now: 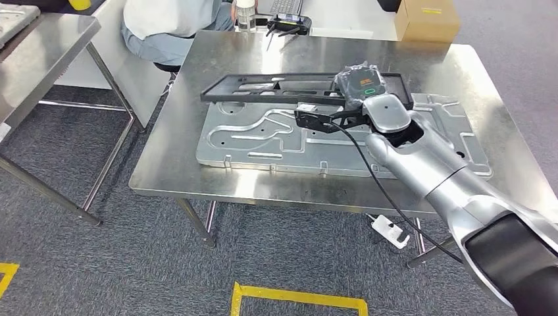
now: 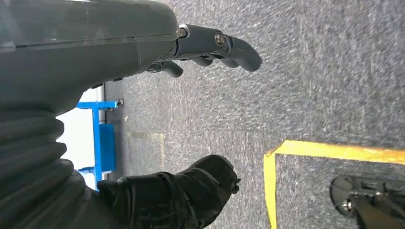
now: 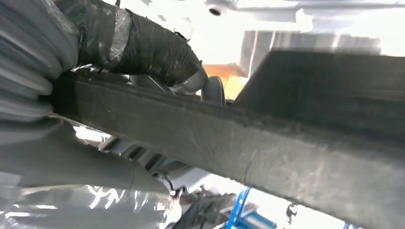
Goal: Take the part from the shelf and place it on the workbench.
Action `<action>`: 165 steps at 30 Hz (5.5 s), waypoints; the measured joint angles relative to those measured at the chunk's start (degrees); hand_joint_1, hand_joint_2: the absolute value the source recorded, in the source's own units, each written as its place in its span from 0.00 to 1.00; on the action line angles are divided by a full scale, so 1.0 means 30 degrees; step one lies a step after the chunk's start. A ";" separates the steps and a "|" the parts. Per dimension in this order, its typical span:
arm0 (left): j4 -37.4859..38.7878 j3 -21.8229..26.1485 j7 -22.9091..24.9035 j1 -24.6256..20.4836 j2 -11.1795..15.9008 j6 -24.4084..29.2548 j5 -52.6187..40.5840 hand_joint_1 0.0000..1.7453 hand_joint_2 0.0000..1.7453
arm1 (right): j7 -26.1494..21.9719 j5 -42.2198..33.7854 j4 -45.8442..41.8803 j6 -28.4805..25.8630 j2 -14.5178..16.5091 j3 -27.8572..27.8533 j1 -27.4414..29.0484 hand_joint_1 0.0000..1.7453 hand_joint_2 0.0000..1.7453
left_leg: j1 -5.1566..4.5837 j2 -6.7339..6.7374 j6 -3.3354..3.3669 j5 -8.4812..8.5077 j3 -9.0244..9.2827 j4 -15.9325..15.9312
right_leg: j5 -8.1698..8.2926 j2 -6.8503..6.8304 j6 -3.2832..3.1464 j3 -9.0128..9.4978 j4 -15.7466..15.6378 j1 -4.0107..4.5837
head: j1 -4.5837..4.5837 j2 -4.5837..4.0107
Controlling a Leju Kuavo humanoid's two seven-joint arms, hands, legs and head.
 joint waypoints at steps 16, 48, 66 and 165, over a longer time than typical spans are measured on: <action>0.0000 -0.0155 0.0065 -0.0120 -0.0100 0.0208 -0.0033 0.00 1.00 | -0.0056 -0.0144 0.0328 -0.0464 0.0073 0.0000 0.1145 1.00 1.00 | 0.0080 -0.0026 -0.0798 -0.1961 0.0377 0.1585 | 0.1147 -0.0102 -0.0426 -0.0875 -0.0227 -0.0284 | 0.0033 -0.0002; 0.0000 -0.0648 0.0080 -0.0295 -0.0149 0.0222 -0.0312 0.00 1.00 | -0.0024 -0.0126 0.0586 -0.0601 0.0051 0.0000 0.1485 1.00 1.00 | 0.0094 0.0018 -0.0799 -0.2670 -0.0705 0.3522 | 0.0756 -0.0067 -0.0412 -0.0732 0.0052 -0.0371 | -0.0040 -0.0002; 0.0000 -0.0765 -0.0812 -0.0310 -0.0200 0.0374 0.0361 0.00 0.00 | -0.0213 -0.0086 0.0710 -0.0858 0.0009 0.0000 0.1789 0.00 0.00 | -0.0014 0.0047 0.0295 -0.0173 -0.0168 0.0384 | -0.1856 -0.0051 0.0343 -0.2588 0.4964 -0.0232 | 0.0028 -0.0002; 0.0000 -0.0743 -0.0727 -0.0077 0.0024 -0.0863 0.1135 0.00 0.00 | -0.0382 0.0164 -0.1224 0.1175 -0.1435 0.0000 0.0227 0.00 0.00 | -0.0055 0.0069 -0.0237 0.0902 -0.1089 0.0476 | -0.0576 -0.0227 -0.0066 0.1373 -0.0511 0.0109 | -0.0042 0.0002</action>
